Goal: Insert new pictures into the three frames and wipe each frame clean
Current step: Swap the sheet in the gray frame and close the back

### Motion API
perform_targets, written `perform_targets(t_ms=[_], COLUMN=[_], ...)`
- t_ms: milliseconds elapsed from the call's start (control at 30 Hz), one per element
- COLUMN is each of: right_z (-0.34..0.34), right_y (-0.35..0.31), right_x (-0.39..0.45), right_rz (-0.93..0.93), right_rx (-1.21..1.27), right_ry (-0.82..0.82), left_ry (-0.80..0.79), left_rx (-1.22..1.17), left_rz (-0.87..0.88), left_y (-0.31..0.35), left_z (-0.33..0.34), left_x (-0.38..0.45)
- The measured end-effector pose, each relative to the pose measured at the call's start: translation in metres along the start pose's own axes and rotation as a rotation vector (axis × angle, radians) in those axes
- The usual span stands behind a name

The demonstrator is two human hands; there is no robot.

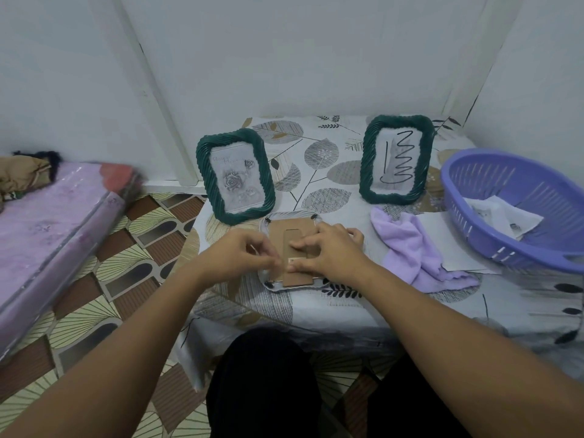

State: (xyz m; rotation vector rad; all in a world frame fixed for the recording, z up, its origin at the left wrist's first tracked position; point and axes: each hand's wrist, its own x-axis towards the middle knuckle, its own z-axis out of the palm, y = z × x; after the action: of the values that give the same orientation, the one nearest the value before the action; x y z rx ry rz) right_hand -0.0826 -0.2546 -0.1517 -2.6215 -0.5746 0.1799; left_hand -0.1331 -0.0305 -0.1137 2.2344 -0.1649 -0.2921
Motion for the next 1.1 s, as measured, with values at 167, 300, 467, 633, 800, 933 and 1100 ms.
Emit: perform_targets(t_ms=[167, 300, 467, 633, 800, 933, 1100], right_z=[0.0, 0.0, 0.0, -0.001, -0.003, -0.002, -0.002], right_y=[0.0, 0.0, 0.0, 0.0, -0.001, -0.001, -0.001], right_x=[-0.002, -0.002, -0.002, -0.003, -0.003, -0.003, -0.004], right_rz=[0.001, 0.003, 0.009, 0.008, 0.005, 0.006, 0.006], right_rx=[0.017, 0.024, 0.024, 0.028, 0.032, 0.037, 0.041], right_ry=[0.016, 0.012, 0.002, 0.003, -0.001, 0.0, 0.007], left_ry=[-0.115, -0.098, -0.034, 0.141, 0.263, 0.257, 0.274], left_rx=[0.03, 0.042, 0.057, 0.095, 0.147, 0.161, 0.175], left_rz=[-0.045, -0.032, -0.02, 0.057, 0.094, 0.069, 0.059], left_y=[-0.004, -0.006, -0.01, -0.019, -0.027, -0.026, -0.022], left_z=[0.003, 0.005, 0.009, 0.026, 0.038, 0.036, 0.032], left_x=[-0.014, -0.017, -0.021, -0.028, -0.03, -0.027, -0.021])
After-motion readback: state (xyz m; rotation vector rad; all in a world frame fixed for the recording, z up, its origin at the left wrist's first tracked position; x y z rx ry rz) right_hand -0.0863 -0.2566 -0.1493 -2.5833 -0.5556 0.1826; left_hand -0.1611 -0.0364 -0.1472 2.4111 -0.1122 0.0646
